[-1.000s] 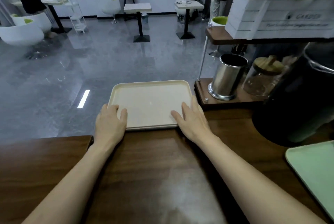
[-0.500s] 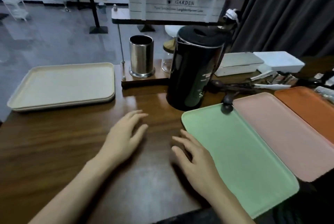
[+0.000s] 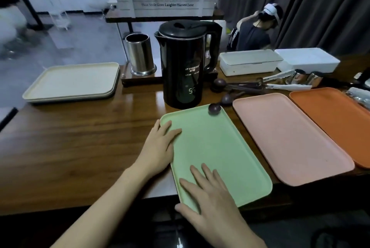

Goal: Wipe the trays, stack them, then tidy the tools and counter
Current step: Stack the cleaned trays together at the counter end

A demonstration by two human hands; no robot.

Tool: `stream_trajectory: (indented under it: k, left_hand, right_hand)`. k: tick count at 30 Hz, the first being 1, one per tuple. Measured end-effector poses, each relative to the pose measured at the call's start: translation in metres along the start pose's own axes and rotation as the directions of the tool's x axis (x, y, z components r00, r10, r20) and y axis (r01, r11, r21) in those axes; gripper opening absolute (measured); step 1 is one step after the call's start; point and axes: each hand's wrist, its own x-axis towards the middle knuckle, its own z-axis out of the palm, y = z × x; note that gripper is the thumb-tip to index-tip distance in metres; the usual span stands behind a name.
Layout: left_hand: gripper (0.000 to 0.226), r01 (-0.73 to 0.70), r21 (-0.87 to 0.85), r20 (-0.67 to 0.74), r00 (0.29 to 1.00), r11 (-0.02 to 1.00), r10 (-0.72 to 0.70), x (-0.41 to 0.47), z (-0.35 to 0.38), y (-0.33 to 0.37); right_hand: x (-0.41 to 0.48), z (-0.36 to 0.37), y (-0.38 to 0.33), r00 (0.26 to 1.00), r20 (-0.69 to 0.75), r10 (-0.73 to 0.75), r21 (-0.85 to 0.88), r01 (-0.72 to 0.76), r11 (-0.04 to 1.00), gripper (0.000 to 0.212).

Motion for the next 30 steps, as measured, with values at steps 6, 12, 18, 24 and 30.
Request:
stream_trajectory:
  k: [6,12,18,24,30]
  left_hand:
    - [0.069,0.144,0.036,0.018,0.989,0.989,-0.144,-0.050,-0.022,-0.015]
    - [0.077,0.157,0.050,0.039,0.986,0.986,-0.159,-0.101,-0.037,-0.017]
    - [0.071,0.232,0.142,0.039,0.970,0.962,-0.240,-0.100,-0.059,-0.030]
    - [0.046,0.186,0.158,-0.105,0.980,0.970,-0.170,-0.039,-0.058,-0.037]
    - [0.048,0.178,0.154,-0.174,0.973,0.972,-0.150,-0.003,-0.050,-0.062]
  right_hand:
    - [0.001,-0.003,-0.005,0.982,0.106,-0.159,0.005,0.160,0.987,0.069]
    - [0.005,-0.019,0.004,0.908,0.292,-0.302,0.023,0.308,0.951,0.071]
    - [0.027,-0.047,0.021,0.901,0.356,-0.250,0.035,0.254,0.967,0.069]
    - [0.038,-0.059,0.039,0.916,0.334,-0.221,0.136,0.185,0.973,0.066]
    - [0.046,-0.058,0.050,0.905,0.350,-0.240,0.198,0.180,0.964,0.059]
